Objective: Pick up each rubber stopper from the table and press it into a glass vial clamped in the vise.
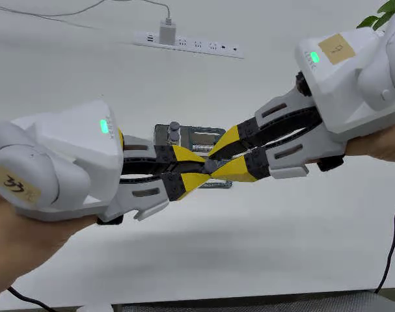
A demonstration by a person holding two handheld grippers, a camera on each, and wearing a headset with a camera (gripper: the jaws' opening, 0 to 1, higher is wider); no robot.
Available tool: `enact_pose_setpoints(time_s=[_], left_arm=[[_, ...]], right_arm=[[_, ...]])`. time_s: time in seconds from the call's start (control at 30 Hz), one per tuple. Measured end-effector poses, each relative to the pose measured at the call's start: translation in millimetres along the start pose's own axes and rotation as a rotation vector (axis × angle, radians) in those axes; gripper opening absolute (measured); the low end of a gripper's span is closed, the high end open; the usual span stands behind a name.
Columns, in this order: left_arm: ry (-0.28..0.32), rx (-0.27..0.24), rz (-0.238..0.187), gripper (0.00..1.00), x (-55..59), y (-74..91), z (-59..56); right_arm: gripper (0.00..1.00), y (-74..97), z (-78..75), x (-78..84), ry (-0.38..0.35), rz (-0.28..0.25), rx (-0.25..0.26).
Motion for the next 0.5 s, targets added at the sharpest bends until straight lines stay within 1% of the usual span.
enact_pose_setpoints(time_s=[0.17,0.37,0.5], left_arm=[[0.013,0.006,-0.007,0.03,-0.3,-0.5,-1.0],[0.020,0.012,-0.010,0.03,-1.9,-1.0,-1.2],[0.015,0.016,-0.006,0.03,-2.2,-1.2,-1.4]], right_arm=[[0.08,1.4,3.9,-1.5,0.006,0.004,0.006],[0.08,3.5,7.6,-5.1,0.030,0.013,0.013],[0.08,3.1,8.1,-5.9,0.036,0.020,0.010]])
Point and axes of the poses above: the centre of the closed fingertips' face, and the gripper's own axes: y roughly backward along the fingers, z roughly to its left, x roughly out of its underside, the point moved 7 cm from there along y, roughly backward along the fingers, and after that the axes turned 14 degrees about z, right-handed, at the moved point
